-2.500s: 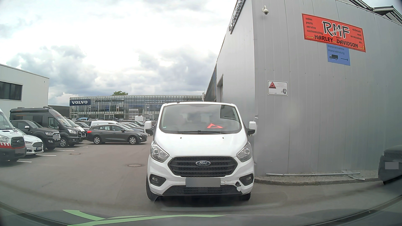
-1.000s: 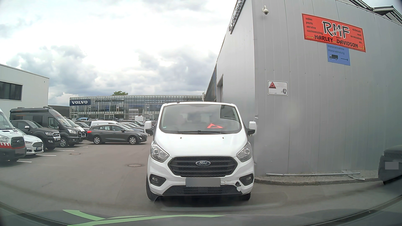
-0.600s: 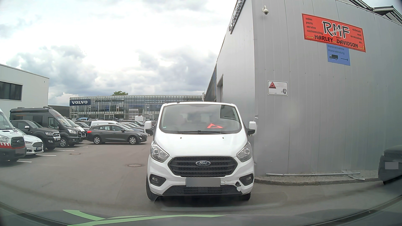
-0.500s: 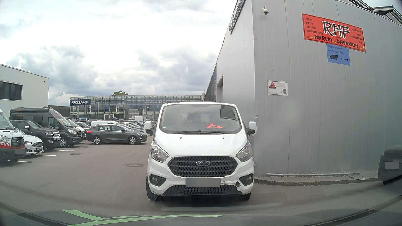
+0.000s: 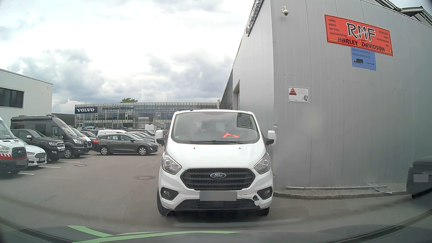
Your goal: Follow the waypoints while adhering to traffic rules and regulations
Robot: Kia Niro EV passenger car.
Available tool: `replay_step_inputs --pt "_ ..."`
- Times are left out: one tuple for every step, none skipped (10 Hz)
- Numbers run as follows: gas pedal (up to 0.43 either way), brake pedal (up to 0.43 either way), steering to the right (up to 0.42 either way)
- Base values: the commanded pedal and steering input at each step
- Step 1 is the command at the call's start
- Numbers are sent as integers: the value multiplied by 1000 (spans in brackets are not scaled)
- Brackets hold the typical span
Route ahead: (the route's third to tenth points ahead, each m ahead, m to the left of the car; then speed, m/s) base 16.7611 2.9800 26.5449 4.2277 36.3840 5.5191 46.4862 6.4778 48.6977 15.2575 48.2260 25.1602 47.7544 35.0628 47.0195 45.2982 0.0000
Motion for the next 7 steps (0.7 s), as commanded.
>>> replay_step_inputs --pt "0 470 -462" --pt "0 470 -463" --pt "0 470 -462" --pt "0 470 -462" --pt "0 470 -463" --pt "0 470 -462" --pt "0 470 -462"
